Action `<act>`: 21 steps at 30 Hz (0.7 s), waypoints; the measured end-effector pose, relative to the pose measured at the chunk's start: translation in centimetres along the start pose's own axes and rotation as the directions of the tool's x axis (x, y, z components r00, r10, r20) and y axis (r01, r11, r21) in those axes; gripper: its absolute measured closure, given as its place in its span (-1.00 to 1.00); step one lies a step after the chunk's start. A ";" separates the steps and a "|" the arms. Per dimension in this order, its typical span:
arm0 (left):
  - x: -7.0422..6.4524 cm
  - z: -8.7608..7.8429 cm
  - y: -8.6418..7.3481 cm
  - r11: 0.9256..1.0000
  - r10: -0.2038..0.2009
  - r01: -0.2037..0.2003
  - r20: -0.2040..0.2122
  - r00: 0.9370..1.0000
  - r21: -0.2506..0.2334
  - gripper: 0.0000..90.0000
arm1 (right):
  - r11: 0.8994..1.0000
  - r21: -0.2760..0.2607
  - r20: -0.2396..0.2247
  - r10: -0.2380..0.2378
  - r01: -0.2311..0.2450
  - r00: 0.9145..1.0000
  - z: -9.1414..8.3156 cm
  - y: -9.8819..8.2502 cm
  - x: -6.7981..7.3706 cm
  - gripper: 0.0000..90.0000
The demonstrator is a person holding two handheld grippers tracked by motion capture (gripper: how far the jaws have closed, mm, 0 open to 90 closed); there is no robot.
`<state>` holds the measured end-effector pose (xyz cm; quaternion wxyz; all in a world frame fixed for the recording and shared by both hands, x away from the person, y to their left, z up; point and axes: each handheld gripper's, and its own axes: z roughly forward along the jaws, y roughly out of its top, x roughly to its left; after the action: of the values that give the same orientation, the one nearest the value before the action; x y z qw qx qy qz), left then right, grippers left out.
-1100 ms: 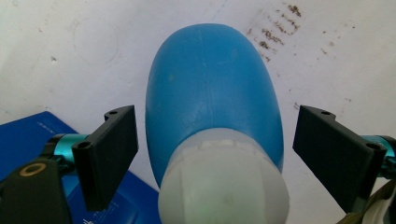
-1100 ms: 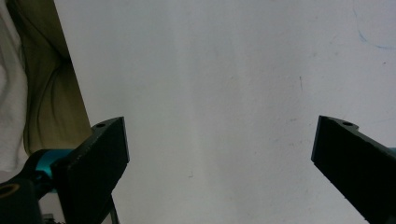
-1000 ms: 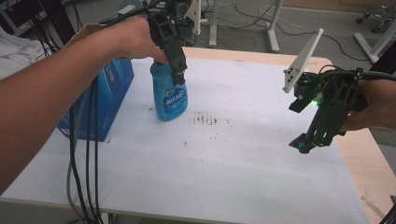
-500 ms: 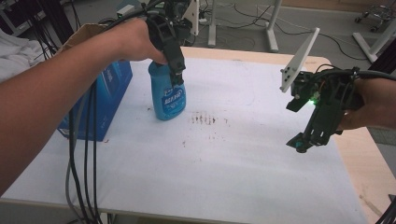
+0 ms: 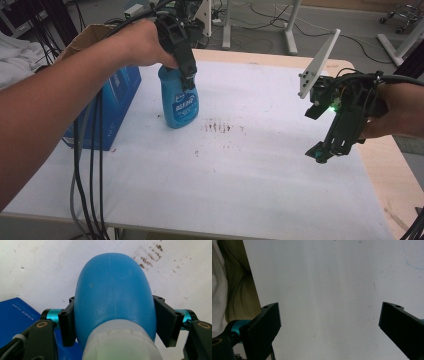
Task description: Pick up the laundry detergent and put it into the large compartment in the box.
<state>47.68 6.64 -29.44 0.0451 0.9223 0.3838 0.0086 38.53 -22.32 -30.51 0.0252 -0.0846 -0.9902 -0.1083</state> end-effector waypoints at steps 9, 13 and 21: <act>0.1 0.0 -0.1 1.000 -0.016 0.016 -0.002 1.000 -0.009 -0.21 | 1.000 -0.001 -0.001 -0.004 0.004 1.000 0.0 0.1 0.0 -0.93; 0.1 -0.1 -0.1 1.000 -0.018 0.018 -0.008 1.000 -0.005 -0.18 | 1.000 -0.001 -0.003 -0.006 0.006 1.000 0.0 0.1 0.0 -0.93; 0.1 -0.1 -0.1 1.000 -0.016 0.016 -0.015 1.000 -0.005 -0.17 | 1.000 0.000 -0.004 -0.010 0.010 1.000 0.1 0.2 0.0 -0.93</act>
<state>47.66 6.77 -29.35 0.0446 0.9189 0.3917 0.0162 38.54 -22.11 -30.55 0.0264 -0.0793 -0.9906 -0.1084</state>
